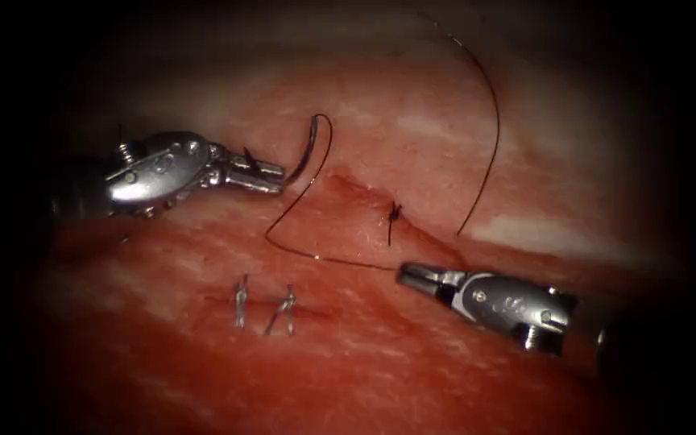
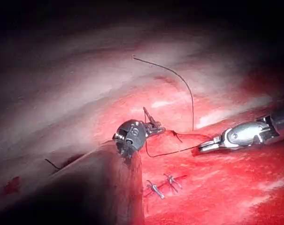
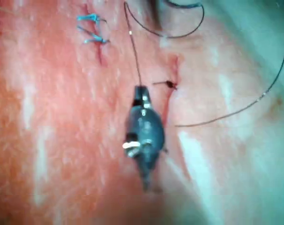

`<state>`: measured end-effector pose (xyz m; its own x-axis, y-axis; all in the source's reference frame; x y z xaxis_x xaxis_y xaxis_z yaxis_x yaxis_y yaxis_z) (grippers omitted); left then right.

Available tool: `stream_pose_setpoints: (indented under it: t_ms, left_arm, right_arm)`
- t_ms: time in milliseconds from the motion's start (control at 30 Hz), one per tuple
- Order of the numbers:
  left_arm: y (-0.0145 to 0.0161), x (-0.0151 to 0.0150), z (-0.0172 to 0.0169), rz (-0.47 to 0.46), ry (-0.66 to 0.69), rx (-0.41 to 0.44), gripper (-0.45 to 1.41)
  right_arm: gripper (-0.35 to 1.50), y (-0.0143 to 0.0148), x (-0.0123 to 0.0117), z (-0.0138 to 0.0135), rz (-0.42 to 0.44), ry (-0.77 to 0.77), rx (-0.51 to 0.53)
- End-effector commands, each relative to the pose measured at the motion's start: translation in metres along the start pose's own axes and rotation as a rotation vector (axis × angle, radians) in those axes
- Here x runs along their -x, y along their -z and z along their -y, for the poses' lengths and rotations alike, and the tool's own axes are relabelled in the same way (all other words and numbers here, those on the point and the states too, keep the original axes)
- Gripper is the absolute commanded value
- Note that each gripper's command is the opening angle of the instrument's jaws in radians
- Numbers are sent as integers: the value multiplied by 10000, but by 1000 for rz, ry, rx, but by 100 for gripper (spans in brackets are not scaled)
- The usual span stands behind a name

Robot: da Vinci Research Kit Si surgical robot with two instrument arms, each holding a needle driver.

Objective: Wound Closure

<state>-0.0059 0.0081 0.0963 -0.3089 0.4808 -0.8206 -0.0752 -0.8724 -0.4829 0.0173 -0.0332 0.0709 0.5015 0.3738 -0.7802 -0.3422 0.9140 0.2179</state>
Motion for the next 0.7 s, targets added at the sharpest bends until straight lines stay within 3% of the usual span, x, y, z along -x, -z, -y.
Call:
stream_pose_setpoints:
  t_ms: [33,700]
  left_arm:
    - [-8,5,2,-1,-1,3,-45]
    - [-14,9,2,0,-5,-4,-45]
  right_arm:
    - [-35,-4,-4,12,0,-6,-13]
    - [-35,34,-60,95,-68,-6,-97]
